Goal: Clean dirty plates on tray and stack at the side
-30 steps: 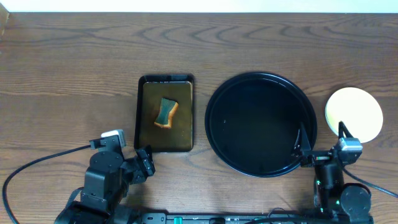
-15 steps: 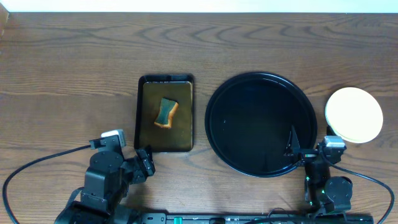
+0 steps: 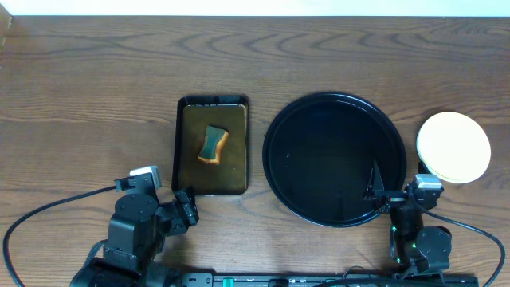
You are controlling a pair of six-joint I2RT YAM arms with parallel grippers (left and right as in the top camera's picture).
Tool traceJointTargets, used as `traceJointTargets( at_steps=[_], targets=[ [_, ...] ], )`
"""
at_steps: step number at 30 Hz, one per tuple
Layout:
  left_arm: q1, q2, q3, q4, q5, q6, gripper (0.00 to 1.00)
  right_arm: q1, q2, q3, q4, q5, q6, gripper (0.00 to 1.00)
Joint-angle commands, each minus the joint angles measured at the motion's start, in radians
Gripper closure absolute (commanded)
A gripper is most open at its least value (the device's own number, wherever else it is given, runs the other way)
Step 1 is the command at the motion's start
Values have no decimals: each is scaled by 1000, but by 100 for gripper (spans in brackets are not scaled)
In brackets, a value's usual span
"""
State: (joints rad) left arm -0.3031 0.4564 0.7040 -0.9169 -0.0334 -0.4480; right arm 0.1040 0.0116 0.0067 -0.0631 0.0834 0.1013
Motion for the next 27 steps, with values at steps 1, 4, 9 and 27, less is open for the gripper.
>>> traceJointTargets(
  at_steps=[1, 4, 9, 27],
  targets=[
    [-4, -1, -3, -2, -16, 9, 16, -7, -6, -1, -3, 2, -5, 1],
    [-4, -1, -3, -2, -16, 9, 16, -7, -6, -1, -4, 2, -5, 1],
    [-4, -1, -3, -4, -16, 9, 16, -7, -6, -1, -4, 2, -5, 1],
    [255, -311, -409, 471, 79, 160, 16, -7, -6, -1, -3, 2, -5, 1]
  ],
)
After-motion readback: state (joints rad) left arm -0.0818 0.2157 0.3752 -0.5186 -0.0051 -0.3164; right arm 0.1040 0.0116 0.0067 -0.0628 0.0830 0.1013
